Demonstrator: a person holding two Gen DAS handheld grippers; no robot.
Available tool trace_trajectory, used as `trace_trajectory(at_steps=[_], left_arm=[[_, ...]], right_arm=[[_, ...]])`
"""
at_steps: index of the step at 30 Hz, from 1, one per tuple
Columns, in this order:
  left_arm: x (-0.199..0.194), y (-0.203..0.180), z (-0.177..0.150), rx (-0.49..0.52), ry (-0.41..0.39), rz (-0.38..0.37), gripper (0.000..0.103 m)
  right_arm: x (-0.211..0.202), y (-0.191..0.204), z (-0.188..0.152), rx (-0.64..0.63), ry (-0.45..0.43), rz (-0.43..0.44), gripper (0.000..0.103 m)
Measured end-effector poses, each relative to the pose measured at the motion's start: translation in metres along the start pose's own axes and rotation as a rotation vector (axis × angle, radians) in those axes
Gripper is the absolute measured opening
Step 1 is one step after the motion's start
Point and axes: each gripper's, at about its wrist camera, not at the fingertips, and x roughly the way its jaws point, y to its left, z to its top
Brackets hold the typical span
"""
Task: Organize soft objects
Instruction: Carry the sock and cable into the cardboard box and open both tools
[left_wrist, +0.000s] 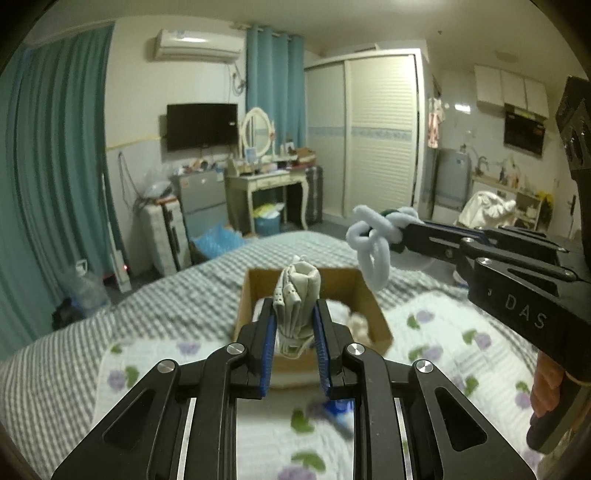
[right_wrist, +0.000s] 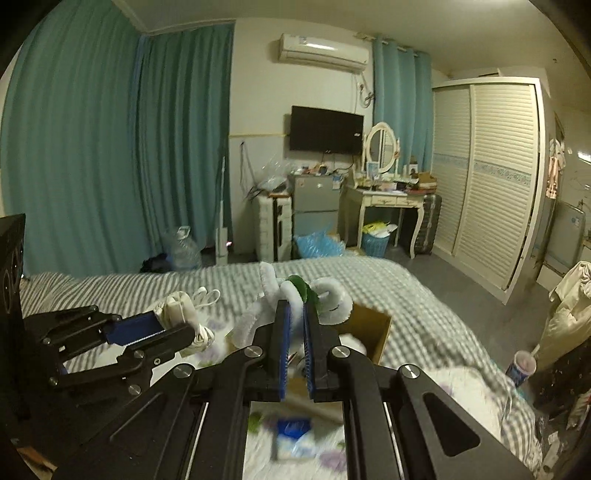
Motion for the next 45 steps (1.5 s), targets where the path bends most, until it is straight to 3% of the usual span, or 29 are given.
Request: trace_trajectory(at_steps=[6,13,20,26,28,30,31,37,42,45], left_arm=[[0.070,0.003,0.015,0.017,0.014,0.009,0.019],[0.133,0.000,0.000,0.048,0.045,0.014,0.019],[0.162,-0.005,-0.016,0.048,0.088,0.021,0.020],[0.166,-0.010,-0.020,0.060,0.140,0.053,0.024],[0.163,-0.012,-0.019,0.086,0.151,0.078,0.039],[0.147,-0.013,-0.017,0.096,0.121,0.108,0.074],[0.139,-0.013,-0.016,0.094,0.101,0.116,0.078],[0.071,-0.012,0.012,0.066,0.029,0.114,0.081],[-0.012,-0.010,0.044,0.074,-0.073,0.116,0.081],[-0.065,-0.009,0.057,0.060,-0.139,0.108,0.094]], right_arm=[[0.054,-0.031,0.006,0.037,-0.002,-0.027,0.007],[0.132,-0.067,-0.022,0.078,0.089,-0.054,0.007],[0.177,-0.093,-0.054,0.131,0.180,-0.037,0.007],[0.177,-0.104,-0.064,0.166,0.204,-0.030,0.009],[0.168,-0.101,-0.062,0.176,0.201,-0.031,0.026],[0.158,-0.101,-0.060,0.181,0.191,-0.046,0.040],[0.152,-0.099,-0.058,0.184,0.183,-0.049,0.042],[0.091,-0.083,-0.029,0.159,0.137,-0.081,0.043],[0.014,-0.058,0.007,0.109,0.064,-0.118,0.051],[-0.033,-0.044,0.026,0.086,0.033,-0.134,0.059]])
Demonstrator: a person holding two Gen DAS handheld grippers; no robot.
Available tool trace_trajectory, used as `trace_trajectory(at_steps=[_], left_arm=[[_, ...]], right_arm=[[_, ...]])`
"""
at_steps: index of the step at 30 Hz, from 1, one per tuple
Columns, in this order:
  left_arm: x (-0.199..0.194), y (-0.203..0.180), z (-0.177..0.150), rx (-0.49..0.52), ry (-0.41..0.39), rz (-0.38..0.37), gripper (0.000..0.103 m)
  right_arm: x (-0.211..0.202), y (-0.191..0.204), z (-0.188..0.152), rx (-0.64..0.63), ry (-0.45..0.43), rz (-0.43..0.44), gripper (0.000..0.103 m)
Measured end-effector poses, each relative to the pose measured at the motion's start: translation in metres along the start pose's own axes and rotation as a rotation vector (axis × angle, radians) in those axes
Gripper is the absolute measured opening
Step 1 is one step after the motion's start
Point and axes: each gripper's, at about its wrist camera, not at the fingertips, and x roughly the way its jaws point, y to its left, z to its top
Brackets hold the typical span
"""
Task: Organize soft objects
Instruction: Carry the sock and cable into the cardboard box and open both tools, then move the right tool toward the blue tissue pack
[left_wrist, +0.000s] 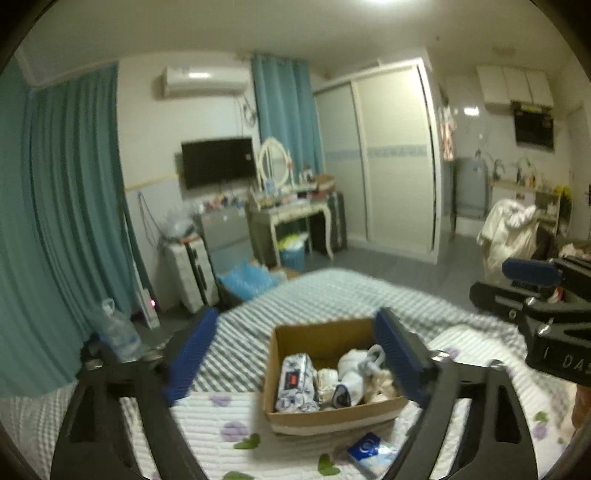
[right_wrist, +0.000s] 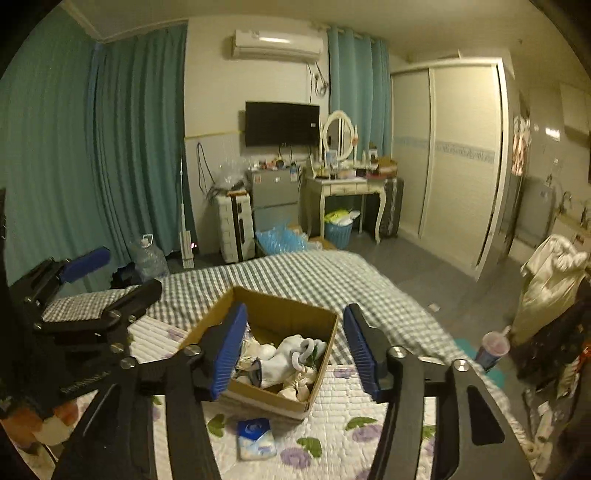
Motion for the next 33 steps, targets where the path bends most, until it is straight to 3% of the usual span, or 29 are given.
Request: trace_trajectory(at_steps=[3,9,15,21,27,33], left_arm=[[-0.036,0.009,0.009,-0.031,-0.039,-0.020,0.094],[-0.073,0.023,0.007,-0.062,-0.028,-0.029,0.094],[-0.075,0.027,-0.018,-0.042,0.001,-0.015,0.094],[-0.052,0.033,-0.059,-0.056,0.065,-0.005,0.094],[0.000,0.039,-0.117,-0.078,0.174,0.021,0.094],[0.062,0.046,-0.182,-0.110,0.315,0.037,0.094]], right_arm=[[-0.041,0.011,0.007,-0.022,-0.025,-0.003,0.066],[-0.092,0.029,-0.001,-0.021,-0.045,0.028,0.084],[-0.106,0.053,-0.024,-0.064,-0.031,0.048,0.088],[-0.074,0.064,-0.060,-0.076,0.016,0.076,0.088],[-0.001,0.059,-0.099,-0.047,0.104,0.087,0.088],[0.086,0.050,-0.152,-0.045,0.249,0.077,0.088]])
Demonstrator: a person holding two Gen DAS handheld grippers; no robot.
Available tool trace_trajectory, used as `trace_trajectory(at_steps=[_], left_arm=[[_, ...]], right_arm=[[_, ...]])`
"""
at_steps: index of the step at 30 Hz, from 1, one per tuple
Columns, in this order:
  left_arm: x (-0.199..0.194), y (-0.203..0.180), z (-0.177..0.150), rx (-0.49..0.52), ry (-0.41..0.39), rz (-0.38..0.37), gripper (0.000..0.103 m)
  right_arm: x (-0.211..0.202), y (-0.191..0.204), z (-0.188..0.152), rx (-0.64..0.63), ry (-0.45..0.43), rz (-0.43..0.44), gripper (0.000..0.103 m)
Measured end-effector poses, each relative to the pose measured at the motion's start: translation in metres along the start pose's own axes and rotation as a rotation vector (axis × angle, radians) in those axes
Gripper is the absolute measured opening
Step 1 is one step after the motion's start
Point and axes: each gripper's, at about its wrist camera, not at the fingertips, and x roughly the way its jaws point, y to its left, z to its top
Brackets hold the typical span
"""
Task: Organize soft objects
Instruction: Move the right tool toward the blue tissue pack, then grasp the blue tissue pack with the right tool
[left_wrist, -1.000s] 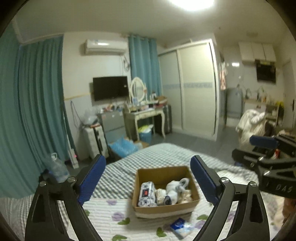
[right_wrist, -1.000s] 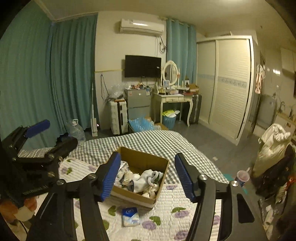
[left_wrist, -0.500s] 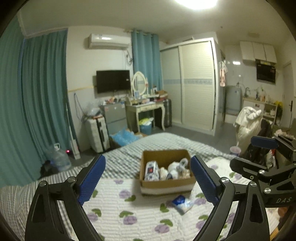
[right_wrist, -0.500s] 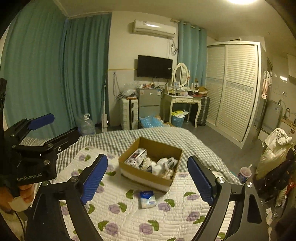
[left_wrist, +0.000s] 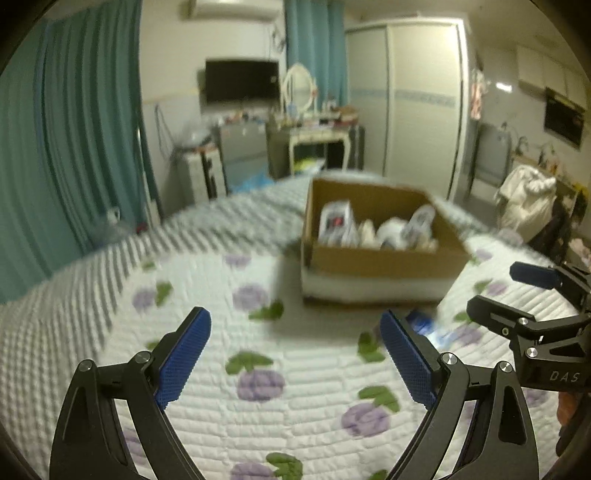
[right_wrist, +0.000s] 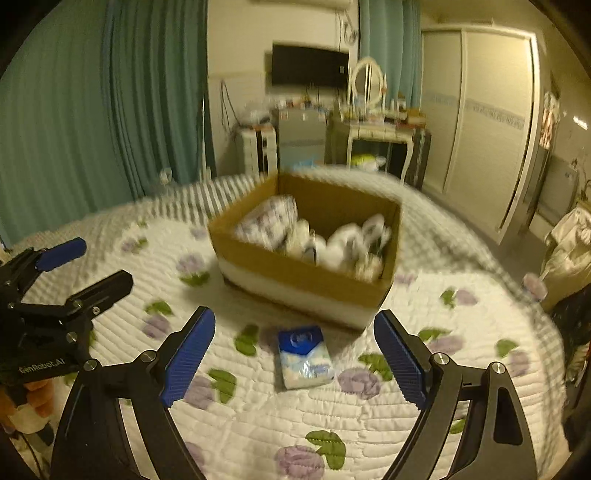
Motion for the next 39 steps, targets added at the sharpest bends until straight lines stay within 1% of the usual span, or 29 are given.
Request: trace_trajectory(at_steps=[3,6,8,10,14,15,16,17,18,19,20,21,25,31,36,39], left_arm=[[0.033,0.005,-0.019,-0.017,0.059,0.008,0.094],[0.055,0.007,-0.029,-0.038,0.105,0.005,0.094],[0.065,0.007,-0.032,-0.043,0.124,0.006,0.094],[0.073,0.005,-0.037,-0.035,0.141,0.011,0.094],[0.080,0.000,-0.047,-0.021,0.165,0.009,0.094],[0.080,-0.001,-0.048,-0.020,0.171,0.006,0.094],[0.080,-0.003,-0.050,-0.017,0.174,0.004,0.094],[0.079,-0.005,-0.052,-0.014,0.175,0.005,0.094],[0.078,-0.006,-0.053,-0.009,0.176,0.006,0.094],[0.076,-0.008,-0.054,-0.006,0.177,0.006,0.094],[0.074,-0.010,-0.056,-0.004,0.177,0.004,0.094],[0.071,-0.012,-0.058,-0.002,0.177,0.002,0.094],[0.060,-0.015,-0.059,0.002,0.180,-0.005,0.094],[0.039,-0.018,-0.061,0.004,0.188,-0.021,0.094],[0.006,-0.019,-0.052,0.008,0.155,-0.025,0.094],[-0.017,-0.018,-0.043,0.006,0.120,-0.028,0.094]], right_arm=[[0.043,-0.006,-0.015,-0.008,0.086,-0.012,0.088],[0.073,-0.009,-0.027,-0.030,0.127,-0.035,0.088],[0.089,-0.013,-0.035,-0.022,0.148,-0.035,0.088],[0.101,-0.014,-0.043,-0.025,0.172,-0.029,0.088],[0.110,-0.011,-0.055,-0.068,0.193,-0.035,0.088],[0.112,-0.011,-0.058,-0.076,0.198,-0.035,0.087],[0.112,-0.011,-0.059,-0.079,0.199,-0.032,0.083],[0.111,-0.010,-0.060,-0.082,0.197,-0.031,0.080],[0.111,-0.010,-0.060,-0.085,0.194,-0.031,0.073],[0.109,-0.009,-0.059,-0.090,0.190,-0.026,0.063],[0.108,-0.009,-0.059,-0.091,0.188,-0.019,0.056],[0.107,-0.009,-0.059,-0.091,0.187,-0.010,0.053],[0.094,-0.009,-0.060,-0.077,0.173,0.004,0.053],[0.062,0.004,-0.061,-0.108,0.135,0.009,0.053],[0.024,0.014,-0.056,-0.098,0.092,0.020,0.053],[-0.002,0.021,-0.051,-0.112,0.062,0.022,0.053]])
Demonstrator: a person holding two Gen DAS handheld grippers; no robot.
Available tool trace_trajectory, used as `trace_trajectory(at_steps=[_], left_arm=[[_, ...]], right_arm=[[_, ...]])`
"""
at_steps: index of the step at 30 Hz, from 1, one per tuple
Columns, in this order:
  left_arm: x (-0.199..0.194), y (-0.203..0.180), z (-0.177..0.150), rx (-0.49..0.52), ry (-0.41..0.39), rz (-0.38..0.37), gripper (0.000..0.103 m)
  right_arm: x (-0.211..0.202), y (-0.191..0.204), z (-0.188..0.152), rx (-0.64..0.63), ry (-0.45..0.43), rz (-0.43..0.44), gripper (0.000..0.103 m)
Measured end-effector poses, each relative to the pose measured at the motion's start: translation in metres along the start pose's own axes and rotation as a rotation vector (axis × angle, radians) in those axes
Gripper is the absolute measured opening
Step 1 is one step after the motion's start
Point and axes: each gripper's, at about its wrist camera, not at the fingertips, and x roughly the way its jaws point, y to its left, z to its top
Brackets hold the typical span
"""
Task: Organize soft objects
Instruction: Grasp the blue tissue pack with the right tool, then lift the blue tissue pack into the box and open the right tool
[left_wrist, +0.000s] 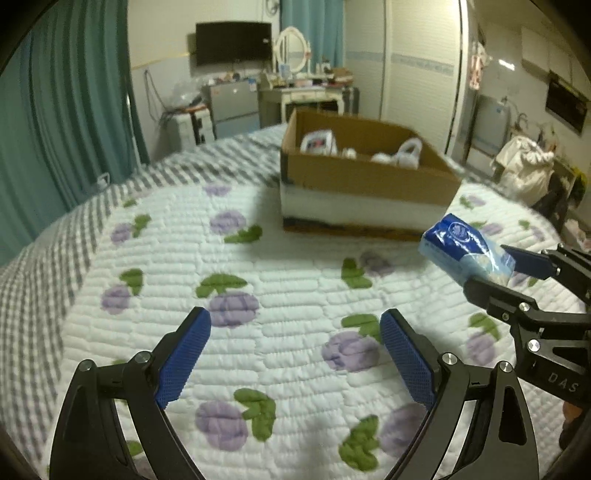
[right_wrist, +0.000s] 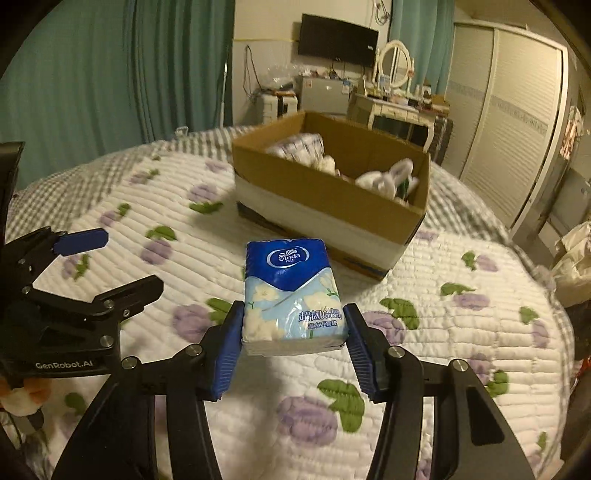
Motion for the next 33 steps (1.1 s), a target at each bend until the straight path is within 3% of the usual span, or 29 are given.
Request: trace_trajectory(at_steps=[11,18,26,33], left_arm=[[-0.078,0.002,0.067,-0.003,-0.224,0.028,0.094],[-0.079,0.002,0.132,-0.011,-0.356,0.023,0.094],[-0.023,0.008,0.194,-0.017,-0.416,0.042,0.094],[0.053,0.008,0.199,0.018,-0.362,0.043,0.094]], right_arm=[[-0.102,-0.011,0.069,0.018,-0.188,-0.014,0.053],[-0.127,-0.038,0.136,0.035,-0.299,-0.056,0.053],[-0.076,-0.070,0.189,0.042,-0.313,-0.122,0.053],[0.018,-0.098,0.198,0.091,-0.241,-0.119,0.053]])
